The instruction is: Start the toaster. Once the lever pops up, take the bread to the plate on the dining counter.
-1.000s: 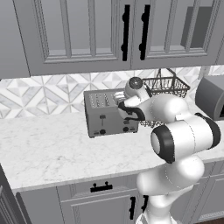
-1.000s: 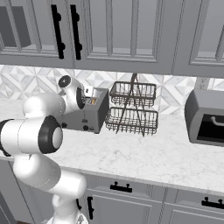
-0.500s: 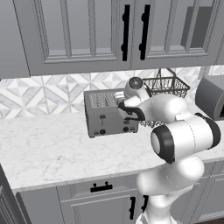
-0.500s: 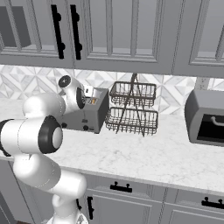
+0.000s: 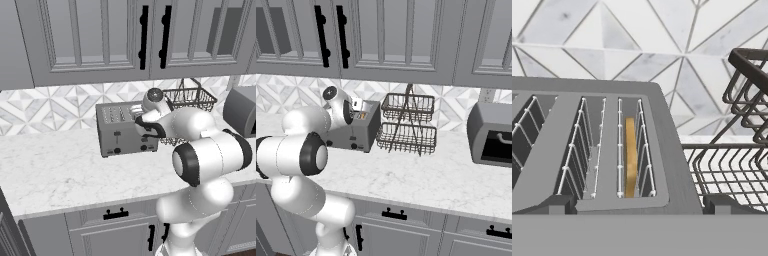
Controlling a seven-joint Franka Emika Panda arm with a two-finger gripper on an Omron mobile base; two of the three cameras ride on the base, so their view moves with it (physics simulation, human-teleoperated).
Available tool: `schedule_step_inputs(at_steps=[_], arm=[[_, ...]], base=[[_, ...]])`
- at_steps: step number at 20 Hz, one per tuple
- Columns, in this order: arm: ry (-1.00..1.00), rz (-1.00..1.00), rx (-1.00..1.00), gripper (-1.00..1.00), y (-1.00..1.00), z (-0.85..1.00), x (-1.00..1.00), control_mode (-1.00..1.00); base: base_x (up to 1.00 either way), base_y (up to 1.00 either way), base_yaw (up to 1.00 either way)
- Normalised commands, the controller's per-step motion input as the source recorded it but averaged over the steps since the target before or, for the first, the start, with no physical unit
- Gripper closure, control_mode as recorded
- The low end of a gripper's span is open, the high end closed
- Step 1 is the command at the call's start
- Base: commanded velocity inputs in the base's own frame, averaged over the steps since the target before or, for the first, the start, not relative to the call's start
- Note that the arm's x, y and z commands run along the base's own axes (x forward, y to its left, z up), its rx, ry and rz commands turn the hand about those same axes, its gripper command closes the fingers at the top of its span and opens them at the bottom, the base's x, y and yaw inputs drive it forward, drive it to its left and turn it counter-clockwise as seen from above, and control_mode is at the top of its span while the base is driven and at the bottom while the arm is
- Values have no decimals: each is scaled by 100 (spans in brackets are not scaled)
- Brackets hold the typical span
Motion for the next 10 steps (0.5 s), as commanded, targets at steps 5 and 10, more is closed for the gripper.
schedule_step_inputs(at_steps=[5, 10], arm=[[0, 0, 0, -100, 0, 0, 0, -100], [0, 0, 0, -100, 0, 0, 0, -100]], base=[[0, 0, 0], [0, 0, 0]])
